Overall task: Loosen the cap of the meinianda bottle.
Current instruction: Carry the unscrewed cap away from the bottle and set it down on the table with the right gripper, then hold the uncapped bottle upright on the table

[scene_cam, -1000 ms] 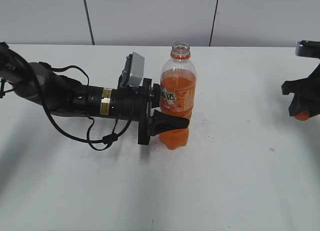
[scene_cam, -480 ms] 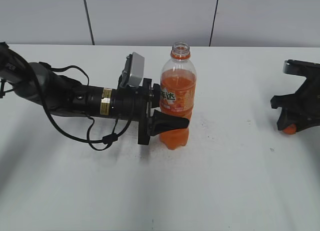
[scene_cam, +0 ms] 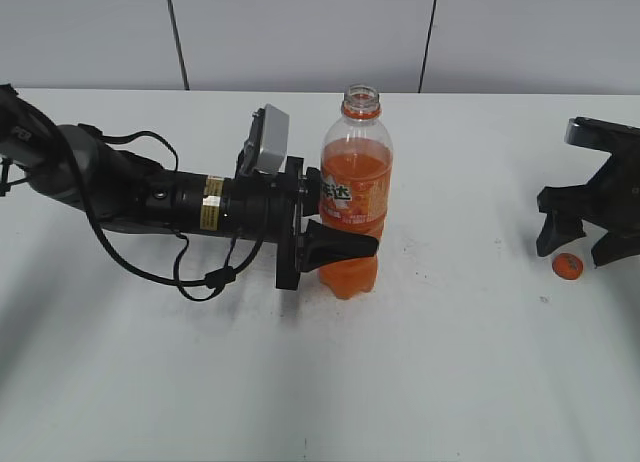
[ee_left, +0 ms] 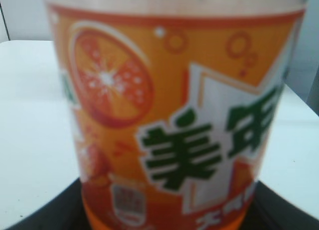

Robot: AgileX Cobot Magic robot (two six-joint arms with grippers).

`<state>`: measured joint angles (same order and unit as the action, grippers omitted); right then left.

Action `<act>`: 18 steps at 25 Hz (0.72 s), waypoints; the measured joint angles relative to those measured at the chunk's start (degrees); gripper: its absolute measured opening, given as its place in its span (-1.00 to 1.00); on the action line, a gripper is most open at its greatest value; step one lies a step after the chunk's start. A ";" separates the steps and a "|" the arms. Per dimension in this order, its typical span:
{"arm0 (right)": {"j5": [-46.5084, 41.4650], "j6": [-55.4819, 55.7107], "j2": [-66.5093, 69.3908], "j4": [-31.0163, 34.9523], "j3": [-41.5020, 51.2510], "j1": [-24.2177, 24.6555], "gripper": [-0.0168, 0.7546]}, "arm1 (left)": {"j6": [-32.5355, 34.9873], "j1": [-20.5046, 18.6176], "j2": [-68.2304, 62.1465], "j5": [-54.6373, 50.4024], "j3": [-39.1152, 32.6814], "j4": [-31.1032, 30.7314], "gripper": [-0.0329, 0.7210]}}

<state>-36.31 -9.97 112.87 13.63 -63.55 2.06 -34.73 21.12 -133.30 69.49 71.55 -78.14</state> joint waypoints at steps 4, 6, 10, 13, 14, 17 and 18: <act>-0.05 -0.05 -0.84 1.47 0.00 0.00 0.46 | 0.00 0.00 0.00 0.00 0.00 0.00 0.22; -0.05 -0.05 -1.23 1.64 0.00 0.00 0.46 | -0.07 0.00 0.00 0.00 0.00 -0.92 0.37; -0.16 -0.05 -1.51 1.67 0.00 0.07 0.46 | -0.23 0.00 0.00 -0.20 0.00 -3.34 0.61; -0.55 -0.05 -1.51 1.67 0.00 0.07 0.46 | -0.23 0.00 0.80 -0.42 0.00 -4.01 0.63; -0.87 -0.05 -1.51 1.67 0.00 0.07 0.46 | -0.23 0.00 1.49 -0.44 0.00 -4.05 0.64; -1.82 -0.05 -1.51 1.67 0.00 0.07 0.46 | -0.69 0.00 4.17 -0.37 0.00 -4.00 0.64; -2.27 -0.05 -1.51 1.67 0.00 0.07 0.46 | -1.24 0.00 5.15 -0.30 0.00 -4.00 0.64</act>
<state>-38.58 -10.02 111.36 15.31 -63.55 2.13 -35.97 21.12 -128.15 69.18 71.55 -82.14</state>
